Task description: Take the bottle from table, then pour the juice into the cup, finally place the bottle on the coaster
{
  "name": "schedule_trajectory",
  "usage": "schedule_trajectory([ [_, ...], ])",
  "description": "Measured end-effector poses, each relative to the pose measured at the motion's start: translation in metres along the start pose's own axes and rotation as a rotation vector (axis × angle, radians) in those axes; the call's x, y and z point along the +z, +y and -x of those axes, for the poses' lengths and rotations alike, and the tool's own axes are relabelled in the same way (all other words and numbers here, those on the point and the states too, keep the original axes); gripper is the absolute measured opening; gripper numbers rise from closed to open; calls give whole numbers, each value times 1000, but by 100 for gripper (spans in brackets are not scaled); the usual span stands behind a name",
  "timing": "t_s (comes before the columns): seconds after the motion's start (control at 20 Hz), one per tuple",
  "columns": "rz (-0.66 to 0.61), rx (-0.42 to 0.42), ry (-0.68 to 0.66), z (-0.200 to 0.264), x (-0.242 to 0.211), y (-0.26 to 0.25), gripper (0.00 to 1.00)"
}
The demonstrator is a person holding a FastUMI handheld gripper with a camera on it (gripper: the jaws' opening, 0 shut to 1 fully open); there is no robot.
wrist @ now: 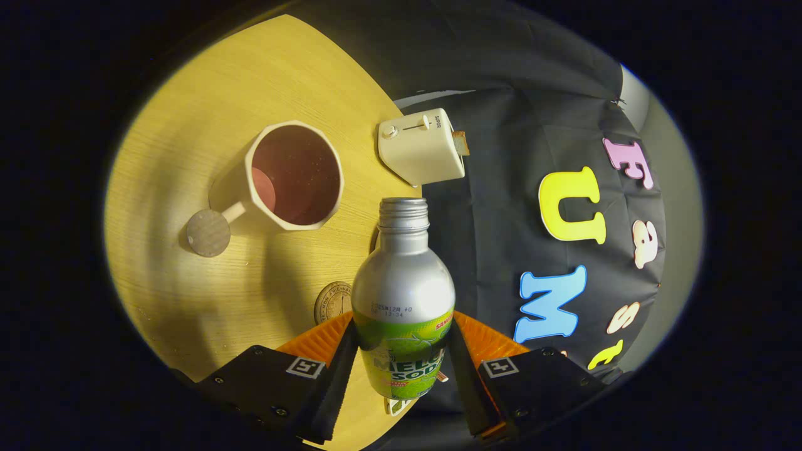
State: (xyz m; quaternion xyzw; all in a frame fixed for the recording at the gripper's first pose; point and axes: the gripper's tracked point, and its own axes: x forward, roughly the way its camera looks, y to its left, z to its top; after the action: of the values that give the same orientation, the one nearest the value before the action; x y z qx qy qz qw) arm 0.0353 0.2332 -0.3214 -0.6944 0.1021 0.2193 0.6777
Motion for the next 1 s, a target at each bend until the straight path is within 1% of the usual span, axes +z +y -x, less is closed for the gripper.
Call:
schedule_trajectory([
  [0.55,166,-22,-44,2,8,-12,76],
  [0.8,208,-11,-42,4,6,-15,76],
  [1.0,249,-25,-52,6,9,-22,76],
])
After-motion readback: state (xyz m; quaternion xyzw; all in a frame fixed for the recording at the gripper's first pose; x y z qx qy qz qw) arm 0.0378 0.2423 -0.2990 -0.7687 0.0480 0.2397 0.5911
